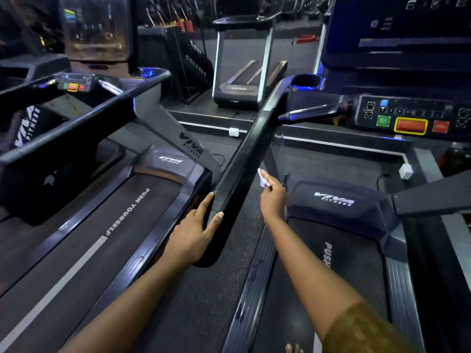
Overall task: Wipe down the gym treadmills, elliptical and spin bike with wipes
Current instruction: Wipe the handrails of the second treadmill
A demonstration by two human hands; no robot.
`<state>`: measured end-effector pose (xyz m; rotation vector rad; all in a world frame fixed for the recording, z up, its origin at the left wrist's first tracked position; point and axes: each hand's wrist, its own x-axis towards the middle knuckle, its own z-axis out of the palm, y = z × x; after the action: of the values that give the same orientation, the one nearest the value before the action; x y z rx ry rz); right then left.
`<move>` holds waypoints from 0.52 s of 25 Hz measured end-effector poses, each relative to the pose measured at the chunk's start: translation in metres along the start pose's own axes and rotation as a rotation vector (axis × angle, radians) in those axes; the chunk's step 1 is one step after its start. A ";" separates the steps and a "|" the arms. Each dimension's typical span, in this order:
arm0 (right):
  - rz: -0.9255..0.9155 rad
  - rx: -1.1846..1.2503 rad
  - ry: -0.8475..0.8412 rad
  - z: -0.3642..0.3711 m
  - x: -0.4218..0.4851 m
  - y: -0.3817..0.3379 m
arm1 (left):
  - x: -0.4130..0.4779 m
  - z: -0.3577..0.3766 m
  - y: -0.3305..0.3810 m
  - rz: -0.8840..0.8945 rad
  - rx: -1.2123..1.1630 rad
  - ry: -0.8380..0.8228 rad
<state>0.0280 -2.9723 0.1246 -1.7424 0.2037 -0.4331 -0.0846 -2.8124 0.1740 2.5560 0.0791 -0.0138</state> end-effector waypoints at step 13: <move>-0.045 0.276 -0.012 0.011 -0.110 0.009 | -0.004 -0.005 0.006 -0.016 -0.025 -0.020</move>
<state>-0.0671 -2.9238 0.0946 -1.4800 0.0912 -0.4610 -0.0883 -2.8148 0.1815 2.5298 0.0911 -0.0442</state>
